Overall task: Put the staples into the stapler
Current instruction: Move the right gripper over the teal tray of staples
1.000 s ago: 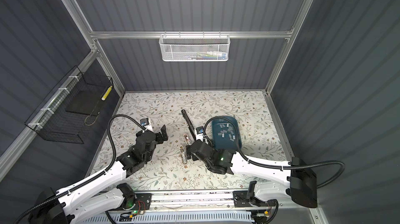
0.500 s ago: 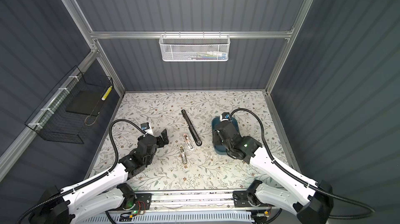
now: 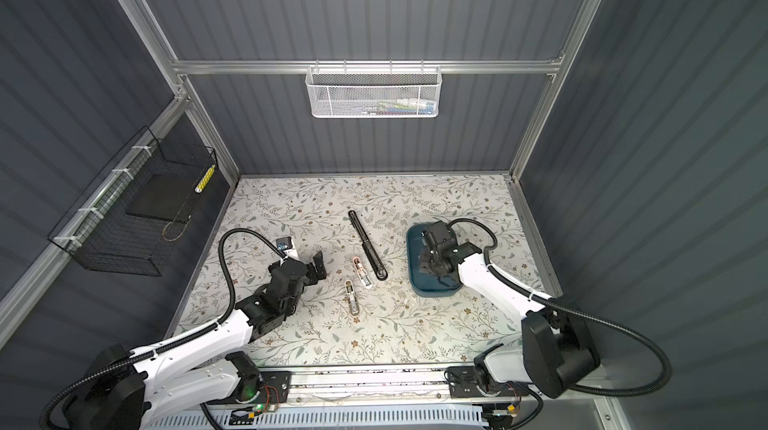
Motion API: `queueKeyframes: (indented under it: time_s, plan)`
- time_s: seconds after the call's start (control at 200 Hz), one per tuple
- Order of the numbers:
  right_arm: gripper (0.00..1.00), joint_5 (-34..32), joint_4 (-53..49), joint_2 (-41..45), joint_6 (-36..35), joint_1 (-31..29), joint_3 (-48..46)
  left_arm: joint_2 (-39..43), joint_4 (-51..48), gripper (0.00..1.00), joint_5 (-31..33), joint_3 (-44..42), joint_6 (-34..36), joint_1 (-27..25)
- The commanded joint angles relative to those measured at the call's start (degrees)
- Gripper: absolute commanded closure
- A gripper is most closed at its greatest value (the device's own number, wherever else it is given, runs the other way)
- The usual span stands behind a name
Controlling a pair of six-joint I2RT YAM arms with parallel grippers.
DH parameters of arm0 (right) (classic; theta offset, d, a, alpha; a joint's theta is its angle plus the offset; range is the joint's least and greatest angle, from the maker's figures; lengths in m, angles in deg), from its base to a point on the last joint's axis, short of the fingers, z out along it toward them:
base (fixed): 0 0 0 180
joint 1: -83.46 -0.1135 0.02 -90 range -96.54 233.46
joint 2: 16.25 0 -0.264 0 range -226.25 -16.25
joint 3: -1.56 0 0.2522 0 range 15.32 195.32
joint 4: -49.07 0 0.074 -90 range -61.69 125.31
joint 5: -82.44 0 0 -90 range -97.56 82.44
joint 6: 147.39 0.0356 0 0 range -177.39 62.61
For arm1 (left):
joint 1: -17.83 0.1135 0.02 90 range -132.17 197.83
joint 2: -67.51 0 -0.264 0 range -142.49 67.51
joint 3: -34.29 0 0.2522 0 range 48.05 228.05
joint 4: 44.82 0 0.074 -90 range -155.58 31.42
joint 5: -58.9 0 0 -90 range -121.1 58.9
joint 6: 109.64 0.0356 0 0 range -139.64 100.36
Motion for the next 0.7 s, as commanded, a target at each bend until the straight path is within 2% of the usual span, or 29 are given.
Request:
queueKeyframes:
  time_s: [0.0, 0.185, 0.365, 0.695]
  plan:
    - [0.75, 2.2, -0.2, -2.9, 0.0, 0.1, -1.4, -1.0, -2.0, 0.00, -0.7, 3.0, -1.1, 0.3]
    - [0.78, 4.8, 0.4, -4.2, 0.4, 0.0, -3.4, -2.3, -2.2, 0.00, -2.2, 3.7, -1.6, 0.3]
    - [0.76, 8.9, 2.0, -3.2, 1.7, -0.7, -5.6, -2.3, -2.9, 0.00, -1.3, 4.0, -1.2, 0.3]
    - [0.76, 10.9, 5.2, 0.2, 7.8, -6.8, -12.4, -4.0, -3.5, 0.00, -1.6, 5.0, -1.1, 0.2]
